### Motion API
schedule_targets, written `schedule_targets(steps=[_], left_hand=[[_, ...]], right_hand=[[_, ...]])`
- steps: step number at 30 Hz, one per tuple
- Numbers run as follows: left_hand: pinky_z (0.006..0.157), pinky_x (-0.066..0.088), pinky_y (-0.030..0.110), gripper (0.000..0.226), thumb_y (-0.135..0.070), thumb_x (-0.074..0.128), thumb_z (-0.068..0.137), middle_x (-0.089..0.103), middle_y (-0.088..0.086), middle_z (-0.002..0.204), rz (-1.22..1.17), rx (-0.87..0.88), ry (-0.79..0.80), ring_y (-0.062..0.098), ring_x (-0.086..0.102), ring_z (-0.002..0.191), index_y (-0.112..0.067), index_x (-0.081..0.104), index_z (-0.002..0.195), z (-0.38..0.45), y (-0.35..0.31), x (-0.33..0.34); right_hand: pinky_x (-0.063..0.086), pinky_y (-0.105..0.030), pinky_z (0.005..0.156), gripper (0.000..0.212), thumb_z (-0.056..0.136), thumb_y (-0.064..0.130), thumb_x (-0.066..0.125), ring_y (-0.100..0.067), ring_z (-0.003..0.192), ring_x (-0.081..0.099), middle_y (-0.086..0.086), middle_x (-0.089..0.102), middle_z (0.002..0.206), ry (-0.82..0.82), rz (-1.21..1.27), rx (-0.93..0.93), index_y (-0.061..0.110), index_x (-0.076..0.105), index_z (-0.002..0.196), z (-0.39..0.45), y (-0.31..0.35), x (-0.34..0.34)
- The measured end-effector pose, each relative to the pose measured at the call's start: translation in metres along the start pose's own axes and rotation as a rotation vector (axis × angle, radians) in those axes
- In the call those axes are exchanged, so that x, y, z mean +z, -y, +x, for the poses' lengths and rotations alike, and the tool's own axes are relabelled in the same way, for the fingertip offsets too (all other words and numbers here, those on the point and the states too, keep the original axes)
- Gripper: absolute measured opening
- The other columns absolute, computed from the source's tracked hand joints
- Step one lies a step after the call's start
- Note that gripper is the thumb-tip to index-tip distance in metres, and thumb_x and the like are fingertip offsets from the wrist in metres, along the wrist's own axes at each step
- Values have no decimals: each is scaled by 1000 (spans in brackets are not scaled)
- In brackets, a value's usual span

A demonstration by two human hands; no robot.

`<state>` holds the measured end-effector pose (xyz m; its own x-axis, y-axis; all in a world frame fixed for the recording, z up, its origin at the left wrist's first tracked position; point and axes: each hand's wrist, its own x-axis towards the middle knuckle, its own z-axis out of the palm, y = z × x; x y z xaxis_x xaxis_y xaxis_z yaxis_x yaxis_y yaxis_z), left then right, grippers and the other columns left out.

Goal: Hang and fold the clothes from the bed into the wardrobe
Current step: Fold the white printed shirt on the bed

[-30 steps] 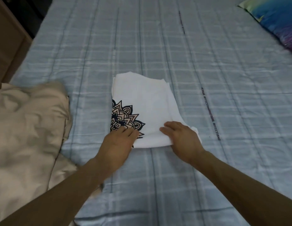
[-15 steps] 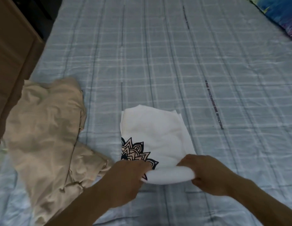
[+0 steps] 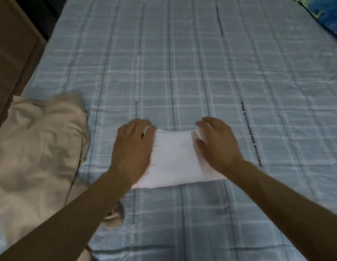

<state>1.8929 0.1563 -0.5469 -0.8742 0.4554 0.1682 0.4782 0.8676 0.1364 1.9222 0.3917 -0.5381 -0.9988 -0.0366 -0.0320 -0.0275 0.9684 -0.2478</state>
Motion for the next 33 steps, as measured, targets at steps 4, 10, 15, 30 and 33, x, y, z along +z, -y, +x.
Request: schedule_targets(steps=[4,10,15,30,33], left_hand=[[114,31,52,49,-37,39,102,44,12,152,-74,152,137,31,37,143,-10,51,142,-29,-26,34],[120,18,54,65,-54,36,100,20,2,164,-129,171,242,24,12,152,-21,28,155,-9,3,85],[118,20,55,67,-54,40,98,22,2,163,-164,181,224,25,14,152,-21,28,155,-3,8,91],[121,16,50,63,-56,25,101,23,0,163,-92,144,260,22,14,152,-25,26,155,-6,0,77],[121,17,51,63,-56,24,101,22,1,163,-89,137,268,23,14,152,-24,25,156,-6,-3,72]], right_hand=[[12,-49,122,65,102,51,24,-30,151,14,-14,18,162,141,-40,-144,12,26,154,-30,13,49],[9,-51,122,70,99,59,22,-25,152,12,-8,18,163,126,-62,-122,18,20,156,-9,-3,88],[9,-51,122,72,98,60,25,-25,151,14,-7,19,163,148,-54,-125,17,22,156,0,-6,91],[25,-43,119,68,98,57,28,-27,143,30,-11,37,154,125,51,241,14,33,150,5,-42,54],[17,-45,122,66,100,52,28,-27,147,23,-12,28,159,181,-34,182,11,27,152,4,-46,45]])
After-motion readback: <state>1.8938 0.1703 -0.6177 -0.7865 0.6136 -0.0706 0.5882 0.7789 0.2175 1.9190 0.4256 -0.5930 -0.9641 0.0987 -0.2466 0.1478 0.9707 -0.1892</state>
